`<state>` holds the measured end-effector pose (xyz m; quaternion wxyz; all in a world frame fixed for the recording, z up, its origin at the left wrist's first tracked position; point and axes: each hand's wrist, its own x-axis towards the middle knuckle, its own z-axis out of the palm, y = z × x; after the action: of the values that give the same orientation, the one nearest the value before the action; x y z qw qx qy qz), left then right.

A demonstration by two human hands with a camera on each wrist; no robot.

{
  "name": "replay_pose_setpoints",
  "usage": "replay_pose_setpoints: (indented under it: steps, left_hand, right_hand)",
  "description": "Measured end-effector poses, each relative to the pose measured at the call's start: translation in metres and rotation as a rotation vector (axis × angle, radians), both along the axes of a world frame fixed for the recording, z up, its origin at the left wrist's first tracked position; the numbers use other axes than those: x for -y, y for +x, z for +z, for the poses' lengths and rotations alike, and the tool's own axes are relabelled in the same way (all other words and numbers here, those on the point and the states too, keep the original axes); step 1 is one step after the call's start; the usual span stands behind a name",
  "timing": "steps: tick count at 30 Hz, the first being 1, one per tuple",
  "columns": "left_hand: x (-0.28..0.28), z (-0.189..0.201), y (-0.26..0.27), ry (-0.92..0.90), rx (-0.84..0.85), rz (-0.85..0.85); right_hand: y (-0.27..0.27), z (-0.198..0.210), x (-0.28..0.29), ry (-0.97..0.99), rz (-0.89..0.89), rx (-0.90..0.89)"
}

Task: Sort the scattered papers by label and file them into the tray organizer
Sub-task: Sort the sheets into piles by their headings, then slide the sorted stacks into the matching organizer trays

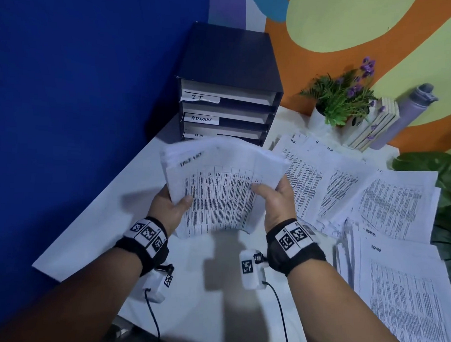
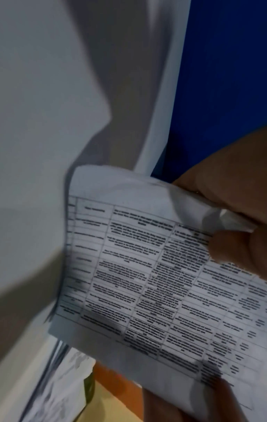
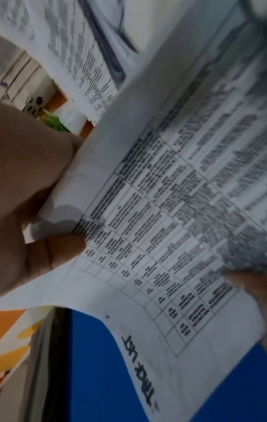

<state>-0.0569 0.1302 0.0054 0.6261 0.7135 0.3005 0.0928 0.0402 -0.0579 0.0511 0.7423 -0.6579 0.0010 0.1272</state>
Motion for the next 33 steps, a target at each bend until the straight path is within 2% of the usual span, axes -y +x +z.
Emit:
replay_pose_setpoints:
  steps: [4, 7, 10, 14, 21, 26, 33]
  left_hand:
    - [-0.012, -0.008, -0.006, 0.016, -0.03, 0.03]
    - [-0.023, -0.026, -0.018, -0.028, -0.193, 0.037]
    - [-0.036, -0.051, -0.027, -0.125, -0.348, -0.011]
    - [-0.04, -0.064, -0.027, -0.215, -0.364, -0.03]
    - [-0.037, -0.048, -0.002, -0.329, -0.341, -0.101]
    - [-0.04, -0.051, 0.024, -0.238, -0.396, -0.226]
    - [-0.047, -0.061, 0.05, -0.211, -0.439, -0.238]
  right_hand:
    - [0.013, -0.014, -0.006, -0.139, 0.179, 0.064]
    - [0.012, -0.049, -0.016, -0.335, 0.304, -0.003]
    - [0.015, -0.083, -0.027, -0.45, 0.246, -0.097]
    - [0.041, -0.113, -0.041, -0.521, 0.214, -0.198]
    - [0.098, -0.12, -0.048, -0.557, 0.112, -0.301]
    - [0.122, -0.132, -0.045, -0.515, 0.001, -0.417]
    - [0.135, -0.14, -0.04, -0.534, -0.022, -0.399]
